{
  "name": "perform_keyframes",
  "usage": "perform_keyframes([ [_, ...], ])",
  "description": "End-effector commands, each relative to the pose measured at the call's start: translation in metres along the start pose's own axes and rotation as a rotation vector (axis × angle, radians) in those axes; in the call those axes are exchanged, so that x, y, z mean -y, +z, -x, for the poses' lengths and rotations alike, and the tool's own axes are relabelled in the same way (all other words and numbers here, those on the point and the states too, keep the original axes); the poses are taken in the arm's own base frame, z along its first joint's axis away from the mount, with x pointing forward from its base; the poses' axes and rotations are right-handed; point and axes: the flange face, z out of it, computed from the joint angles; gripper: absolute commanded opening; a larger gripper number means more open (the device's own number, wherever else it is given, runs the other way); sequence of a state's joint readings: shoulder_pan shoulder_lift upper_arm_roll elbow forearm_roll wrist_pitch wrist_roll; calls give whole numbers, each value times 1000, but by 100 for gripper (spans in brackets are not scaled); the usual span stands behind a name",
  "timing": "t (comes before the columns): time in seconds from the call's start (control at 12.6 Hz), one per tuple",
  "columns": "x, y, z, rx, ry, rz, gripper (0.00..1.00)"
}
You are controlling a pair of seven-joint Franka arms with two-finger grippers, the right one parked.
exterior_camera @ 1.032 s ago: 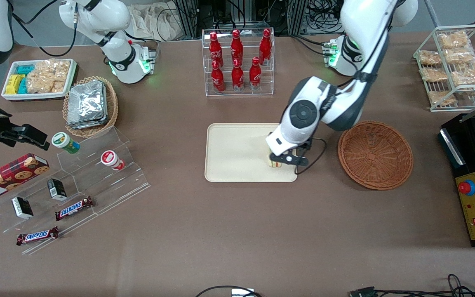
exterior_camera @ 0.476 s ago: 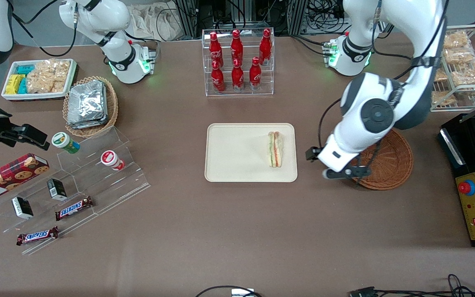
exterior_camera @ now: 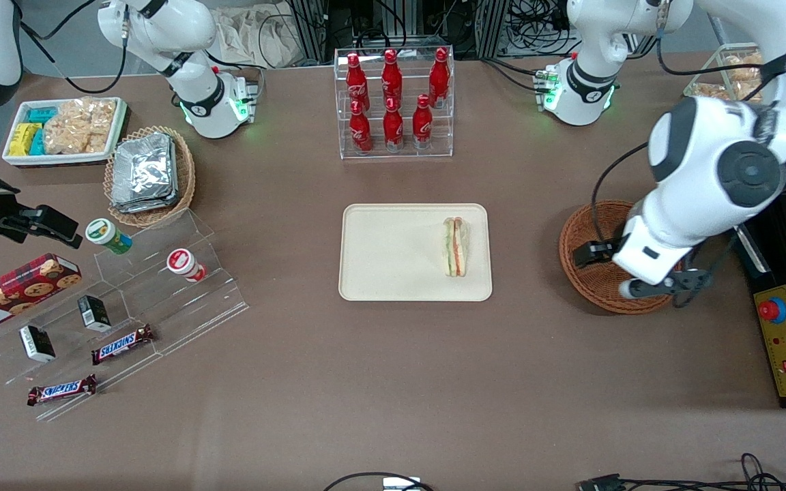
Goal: Place sandwich from basket to tray
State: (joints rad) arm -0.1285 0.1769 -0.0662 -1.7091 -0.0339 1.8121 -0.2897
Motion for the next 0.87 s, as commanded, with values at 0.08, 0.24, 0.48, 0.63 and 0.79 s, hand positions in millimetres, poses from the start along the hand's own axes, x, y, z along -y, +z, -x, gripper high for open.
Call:
perform_keyframes([
  [0.08, 37, -50, -2, 4, 114, -8, 100],
  [0.24, 48, -71, -4, -17, 130, -11, 100],
  [0.48, 67, -96, 6, -26, 193, -48, 100],
  [0.63, 89, -121, 22, -46, 210, -48, 100],
  [0.79, 92, -138, 39, -43, 211, -51, 100],
])
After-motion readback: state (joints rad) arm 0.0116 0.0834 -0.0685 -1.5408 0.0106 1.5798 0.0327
